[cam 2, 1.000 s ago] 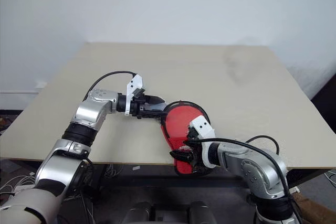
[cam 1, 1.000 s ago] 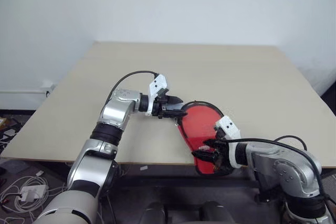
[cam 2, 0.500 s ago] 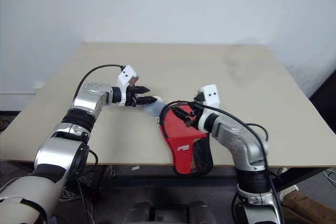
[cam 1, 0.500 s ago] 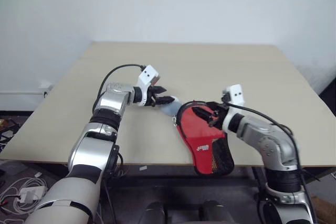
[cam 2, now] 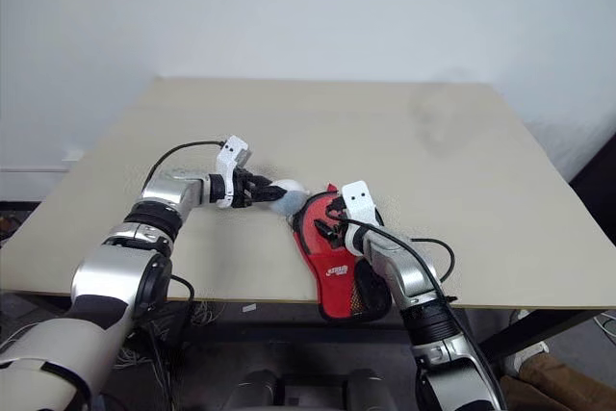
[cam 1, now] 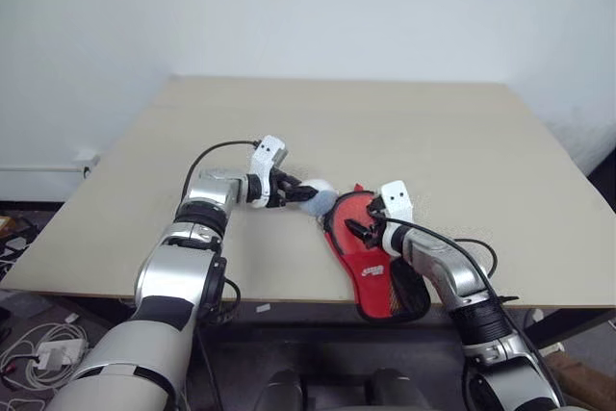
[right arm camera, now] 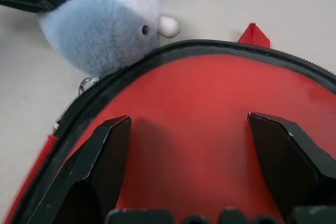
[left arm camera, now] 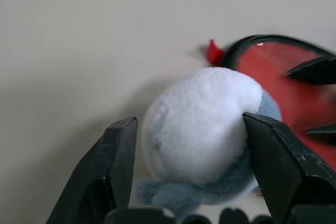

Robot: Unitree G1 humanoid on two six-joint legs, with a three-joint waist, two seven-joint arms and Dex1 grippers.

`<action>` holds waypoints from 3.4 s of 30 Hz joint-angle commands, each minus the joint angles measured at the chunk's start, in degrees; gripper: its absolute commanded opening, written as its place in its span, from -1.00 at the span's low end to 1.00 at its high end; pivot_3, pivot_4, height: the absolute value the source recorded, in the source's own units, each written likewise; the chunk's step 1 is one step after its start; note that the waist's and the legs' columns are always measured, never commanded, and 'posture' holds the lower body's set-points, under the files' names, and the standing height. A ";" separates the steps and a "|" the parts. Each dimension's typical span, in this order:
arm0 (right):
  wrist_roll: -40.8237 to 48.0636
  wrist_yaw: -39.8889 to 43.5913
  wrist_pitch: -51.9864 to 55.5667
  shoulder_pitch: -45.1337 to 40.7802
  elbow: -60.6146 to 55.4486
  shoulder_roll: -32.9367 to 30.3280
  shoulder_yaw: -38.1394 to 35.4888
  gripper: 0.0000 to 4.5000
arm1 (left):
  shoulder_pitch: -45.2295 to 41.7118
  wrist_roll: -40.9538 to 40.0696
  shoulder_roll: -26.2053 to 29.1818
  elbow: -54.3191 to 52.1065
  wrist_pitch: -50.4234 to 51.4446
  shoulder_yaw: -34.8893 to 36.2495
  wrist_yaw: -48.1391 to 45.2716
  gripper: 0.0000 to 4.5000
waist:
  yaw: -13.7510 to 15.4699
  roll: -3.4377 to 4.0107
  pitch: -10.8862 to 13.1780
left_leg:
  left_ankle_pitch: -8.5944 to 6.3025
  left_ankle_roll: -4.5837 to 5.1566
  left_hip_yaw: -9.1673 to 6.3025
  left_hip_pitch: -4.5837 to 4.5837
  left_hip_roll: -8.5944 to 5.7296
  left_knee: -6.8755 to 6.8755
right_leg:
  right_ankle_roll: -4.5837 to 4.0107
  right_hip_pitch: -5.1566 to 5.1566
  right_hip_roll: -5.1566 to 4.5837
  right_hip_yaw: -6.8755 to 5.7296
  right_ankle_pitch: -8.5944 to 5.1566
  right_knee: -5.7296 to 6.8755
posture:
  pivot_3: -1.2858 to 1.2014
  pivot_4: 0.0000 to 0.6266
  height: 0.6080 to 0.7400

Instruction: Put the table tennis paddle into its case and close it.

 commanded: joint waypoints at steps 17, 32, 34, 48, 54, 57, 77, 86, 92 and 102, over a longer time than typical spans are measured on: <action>-3.32 -3.41 2.92 1.14 2.87 0.09 -3.06 0.73 | -2.38 -0.77 -3.24 1.90 8.13 4.39 2.32 1.00 | 0.07 -0.04 -0.03 | 0.00 0.00 -0.27 0.13 -0.01 0.09 | 0.00 0.31 0.00 -0.25 0.00 -0.06 | 0.03 -1.00 1.00; -3.30 -1.50 11.72 1.99 5.60 -0.23 -0.12 0.73 | -6.43 -2.98 -7.05 2.90 8.47 8.13 4.91 -0.44 | 0.08 -0.13 -0.17 | 0.00 -0.01 -0.38 0.18 -0.01 0.10 | 0.00 0.40 0.00 -0.35 0.00 -0.07 | 0.03 -1.00 1.00; -3.51 -0.63 13.45 2.72 4.82 -0.66 1.28 0.73 | -7.57 -3.97 -7.22 3.53 8.07 10.17 7.19 -0.65 | 0.06 -0.17 -0.26 | 0.00 -0.02 -0.39 0.19 -0.01 0.10 | 0.00 0.42 -0.01 -0.36 -0.01 -0.09 | 0.03 -1.00 1.00; -4.24 -0.45 15.15 4.85 1.86 -0.93 1.88 0.73 | -13.54 -2.79 -11.32 8.08 -2.92 13.80 25.06 -0.86 | 0.14 -0.19 -0.30 | -0.02 -0.04 -0.37 0.83 -0.01 -0.12 | 0.00 0.85 -0.03 -0.36 -0.04 -0.18 | 0.03 -1.00 1.00; -4.52 -0.93 14.88 5.63 0.68 -0.67 2.00 0.73 | -14.69 -1.51 -16.33 9.23 -6.39 13.30 31.98 -0.86 | 0.14 -0.19 -0.30 | -0.02 -0.04 -0.37 0.86 -0.01 -0.14 | 0.00 1.01 -0.04 -0.36 -0.04 -0.21 | 0.03 -1.00 1.00; -4.71 -1.38 14.64 6.19 0.20 -0.41 2.00 0.73 | -14.63 -0.20 -19.26 9.61 -8.85 13.10 37.74 -0.86 | 0.15 -0.19 -0.30 | -0.02 -0.05 -0.37 0.88 -0.03 -0.14 | 0.00 1.05 -0.04 -0.36 -0.04 -0.24 | 0.03 -1.00 1.00; -6.55 -6.77 8.88 5.79 0.82 -0.08 -3.23 0.73 | -9.99 14.32 -27.25 9.42 -24.77 0.72 30.11 -0.86 | 1.41 -0.14 -0.28 | 0.02 -0.13 -0.35 0.89 -0.13 -0.20 | 0.00 0.92 -0.11 -0.36 -0.06 -0.30 | 0.03 -1.00 1.00; -6.24 -7.74 6.73 5.00 1.06 0.02 -4.27 0.73 | -7.32 17.06 -25.28 9.08 -28.37 -2.72 24.46 0.20 | 1.63 -0.13 -0.28 | 0.02 -0.12 -0.34 0.84 -0.17 -0.21 | -0.01 0.86 -0.15 -0.35 -0.06 -0.30 | 0.03 -1.00 1.00; -4.61 -4.32 8.18 5.98 -4.45 -2.33 -4.23 0.73 | -6.74 14.70 -22.96 8.68 -25.85 -1.46 15.70 0.81 | 1.46 -0.12 -0.27 | 0.02 -0.12 -0.34 0.81 -0.17 -0.23 | -0.01 0.80 -0.15 -0.34 -0.06 -0.29 | 0.03 -1.00 1.00; 2.61 7.92 13.40 11.81 -23.25 -13.68 -6.61 0.73 | -7.90 5.67 -18.01 5.90 -22.14 5.27 -1.35 0.81 | 1.22 -0.09 -0.23 | 0.05 -0.11 -0.34 0.22 -0.17 -0.32 | -0.03 0.27 -0.13 -0.30 -0.07 -0.28 | 0.03 -1.00 1.00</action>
